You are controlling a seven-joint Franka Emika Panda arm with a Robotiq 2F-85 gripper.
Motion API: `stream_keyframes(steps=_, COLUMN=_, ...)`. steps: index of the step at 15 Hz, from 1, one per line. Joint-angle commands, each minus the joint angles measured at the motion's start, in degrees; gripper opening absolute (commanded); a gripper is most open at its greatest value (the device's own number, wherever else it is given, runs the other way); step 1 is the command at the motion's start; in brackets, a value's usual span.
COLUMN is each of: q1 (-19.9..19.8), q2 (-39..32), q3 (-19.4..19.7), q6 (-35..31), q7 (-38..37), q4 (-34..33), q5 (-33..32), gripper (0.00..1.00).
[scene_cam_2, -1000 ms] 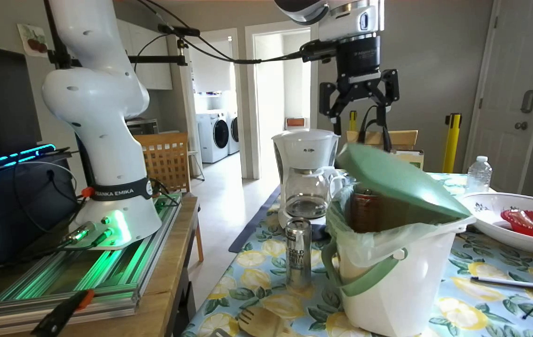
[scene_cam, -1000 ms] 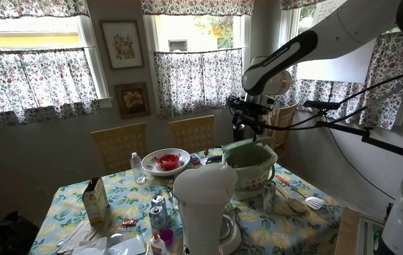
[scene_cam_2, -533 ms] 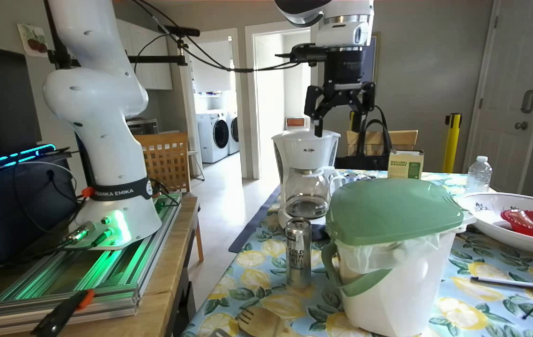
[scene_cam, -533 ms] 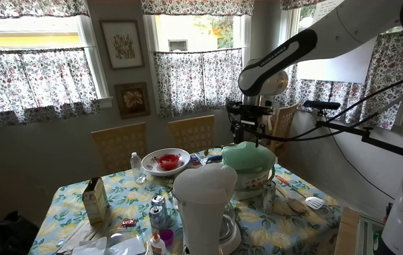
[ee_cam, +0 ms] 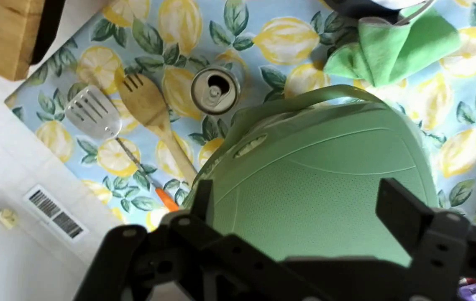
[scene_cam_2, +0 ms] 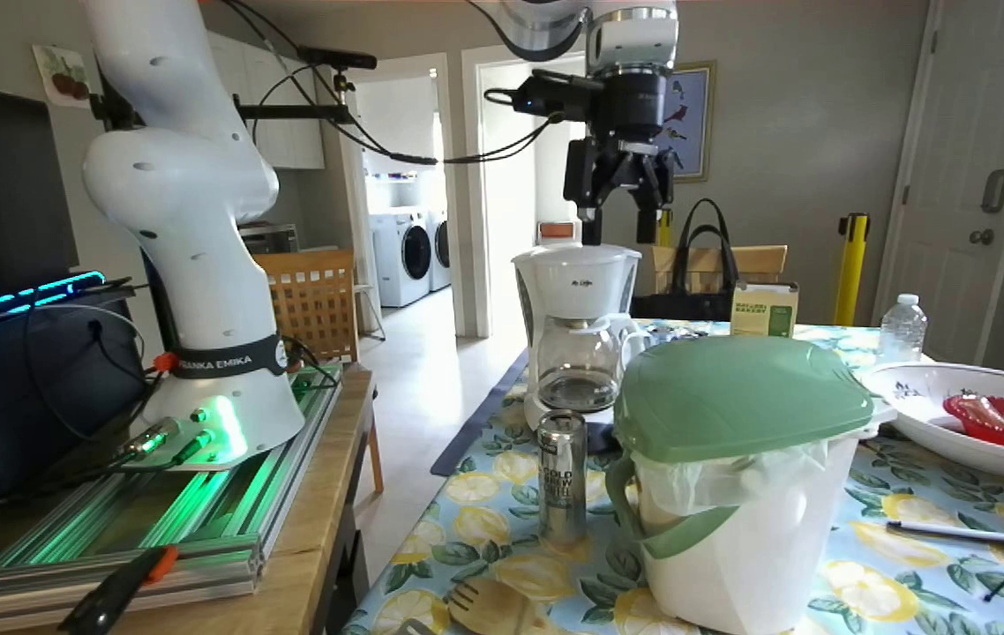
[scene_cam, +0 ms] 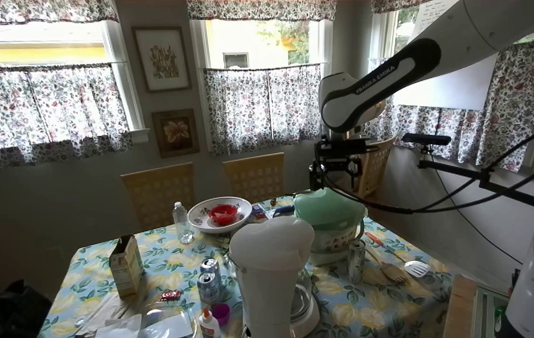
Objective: Put the can in the bin
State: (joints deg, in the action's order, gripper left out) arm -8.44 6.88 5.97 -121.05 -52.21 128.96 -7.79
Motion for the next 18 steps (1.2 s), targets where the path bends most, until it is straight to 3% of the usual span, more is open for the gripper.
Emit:
stream_keyframes(steps=1, q1=-0.21, q2=4.3, q3=-0.4, q6=-3.1, q7=6.69, q4=3.9, q5=-5.48, gripper=1.0)
stream_keyframes(steps=10, q1=-1.74, q2=10.25, q3=-0.59, q6=-18.29, q7=25.74, q4=11.75, q5=-11.41, gripper=1.0)
stream_keyframes(steps=14, q1=-3.06, q2=11.68, q3=-0.84, q6=-25.1, q7=30.63, q4=14.76, q5=-12.59, gripper=1.0)
stream_keyframes(steps=15, q1=-2.96, q2=9.03, q3=-1.33, q6=-22.12, q7=29.36, q4=11.73, q5=-10.07, gripper=1.0)
stream_keyframes(steps=18, q1=-3.2, q2=9.03, q3=-1.39, q6=-22.52, q7=29.64, q4=11.93, q5=-10.05, gripper=1.0)
